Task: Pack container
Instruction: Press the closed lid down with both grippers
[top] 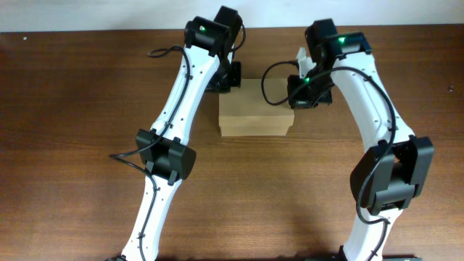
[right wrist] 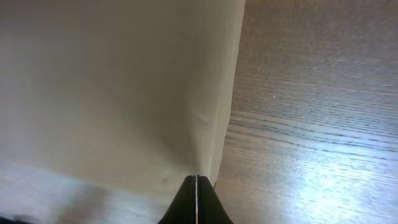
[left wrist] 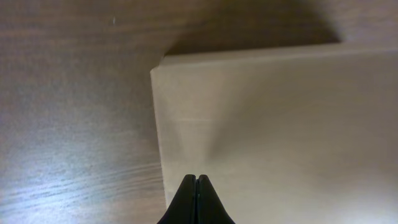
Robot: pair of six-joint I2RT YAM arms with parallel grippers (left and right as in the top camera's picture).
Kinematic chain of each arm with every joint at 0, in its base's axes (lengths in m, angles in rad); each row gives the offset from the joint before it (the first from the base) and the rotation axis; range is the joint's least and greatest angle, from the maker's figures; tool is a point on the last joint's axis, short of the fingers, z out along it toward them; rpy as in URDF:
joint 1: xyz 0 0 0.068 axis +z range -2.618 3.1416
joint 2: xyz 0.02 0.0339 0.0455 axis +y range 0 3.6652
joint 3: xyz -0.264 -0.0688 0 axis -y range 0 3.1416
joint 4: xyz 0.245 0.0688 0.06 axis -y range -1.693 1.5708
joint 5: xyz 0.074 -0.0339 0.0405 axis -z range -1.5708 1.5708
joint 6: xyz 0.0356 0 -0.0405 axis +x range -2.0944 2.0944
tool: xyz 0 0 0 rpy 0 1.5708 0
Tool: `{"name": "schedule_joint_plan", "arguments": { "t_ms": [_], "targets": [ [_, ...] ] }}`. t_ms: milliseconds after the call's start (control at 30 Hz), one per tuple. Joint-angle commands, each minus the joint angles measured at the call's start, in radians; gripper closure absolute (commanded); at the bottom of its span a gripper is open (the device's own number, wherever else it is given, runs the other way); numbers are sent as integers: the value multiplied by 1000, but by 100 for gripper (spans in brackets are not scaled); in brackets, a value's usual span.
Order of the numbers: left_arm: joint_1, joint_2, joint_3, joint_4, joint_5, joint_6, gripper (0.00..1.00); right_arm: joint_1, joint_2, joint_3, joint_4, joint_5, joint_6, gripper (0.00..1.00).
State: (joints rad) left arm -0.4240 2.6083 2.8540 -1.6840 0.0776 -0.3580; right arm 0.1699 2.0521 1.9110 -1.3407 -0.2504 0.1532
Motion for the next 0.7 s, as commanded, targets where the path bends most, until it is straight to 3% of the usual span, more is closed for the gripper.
{"name": "schedule_joint_plan", "arguments": {
  "t_ms": [0,433,667],
  "targets": [
    [-8,-36,-64,-4,-22,16,98,0,-13,-61,32,15,-7,96],
    [-14,-36,-224,-3,-50,15,99,0,3,-155,126,16,-7,96],
    [-11,-36,-221,8,-77,7,98,-1,2,-186,168,16,-6,96]
  ]
}}
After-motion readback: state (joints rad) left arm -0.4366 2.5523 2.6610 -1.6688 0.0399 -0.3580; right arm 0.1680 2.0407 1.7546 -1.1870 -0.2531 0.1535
